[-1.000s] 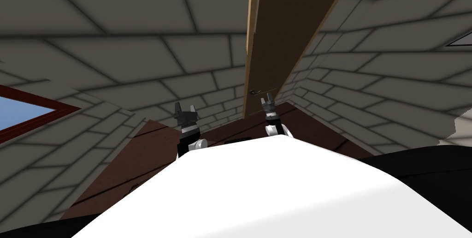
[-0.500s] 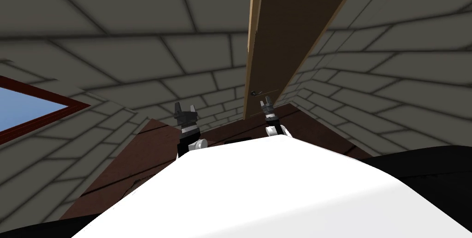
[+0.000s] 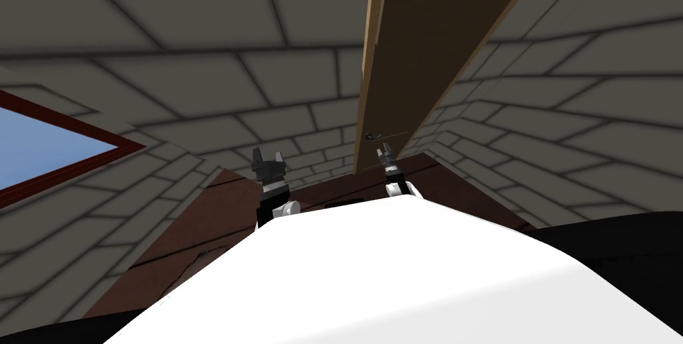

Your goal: Pull the door open

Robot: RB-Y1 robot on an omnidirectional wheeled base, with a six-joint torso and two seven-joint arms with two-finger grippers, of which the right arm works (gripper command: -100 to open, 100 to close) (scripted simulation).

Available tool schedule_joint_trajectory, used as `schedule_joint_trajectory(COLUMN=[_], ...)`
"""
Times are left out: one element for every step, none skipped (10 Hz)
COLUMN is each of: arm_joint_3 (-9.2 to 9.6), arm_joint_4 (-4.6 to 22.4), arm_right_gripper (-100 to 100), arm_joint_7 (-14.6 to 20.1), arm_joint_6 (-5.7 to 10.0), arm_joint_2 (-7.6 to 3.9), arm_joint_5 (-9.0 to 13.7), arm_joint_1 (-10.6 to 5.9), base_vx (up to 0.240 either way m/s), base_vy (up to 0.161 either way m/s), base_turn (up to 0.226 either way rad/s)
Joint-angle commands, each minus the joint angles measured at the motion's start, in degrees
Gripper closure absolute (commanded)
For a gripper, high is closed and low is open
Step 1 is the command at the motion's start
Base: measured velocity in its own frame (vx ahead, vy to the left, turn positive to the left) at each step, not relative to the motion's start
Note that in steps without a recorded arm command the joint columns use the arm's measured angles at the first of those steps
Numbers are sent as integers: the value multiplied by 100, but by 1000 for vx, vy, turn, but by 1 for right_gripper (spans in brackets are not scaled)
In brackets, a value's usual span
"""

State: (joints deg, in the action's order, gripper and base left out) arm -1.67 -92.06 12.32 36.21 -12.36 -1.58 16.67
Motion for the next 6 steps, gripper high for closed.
schedule_joint_trajectory(arm_joint_3=[-1,-13,-13,-25,-25,-36], arm_joint_4=[231,445,528,779,818,1039], arm_right_gripper=[-100,-100,-100,-100,-100,-100], arm_joint_7=[7,36,36,63,63,90], arm_joint_6=[30,69,69,108,108,147], arm_joint_2=[-25,-106,-106,-185,-185,-264], arm_joint_5=[7,31,31,55,55,79], arm_joint_1=[-52,-130,-130,-207,-207,-284], base_vx=[35,43,37,41,30,35], base_vy=[-51,-56,-51,-60,-46,-49], base_turn=[64,116,60,88,66,97])
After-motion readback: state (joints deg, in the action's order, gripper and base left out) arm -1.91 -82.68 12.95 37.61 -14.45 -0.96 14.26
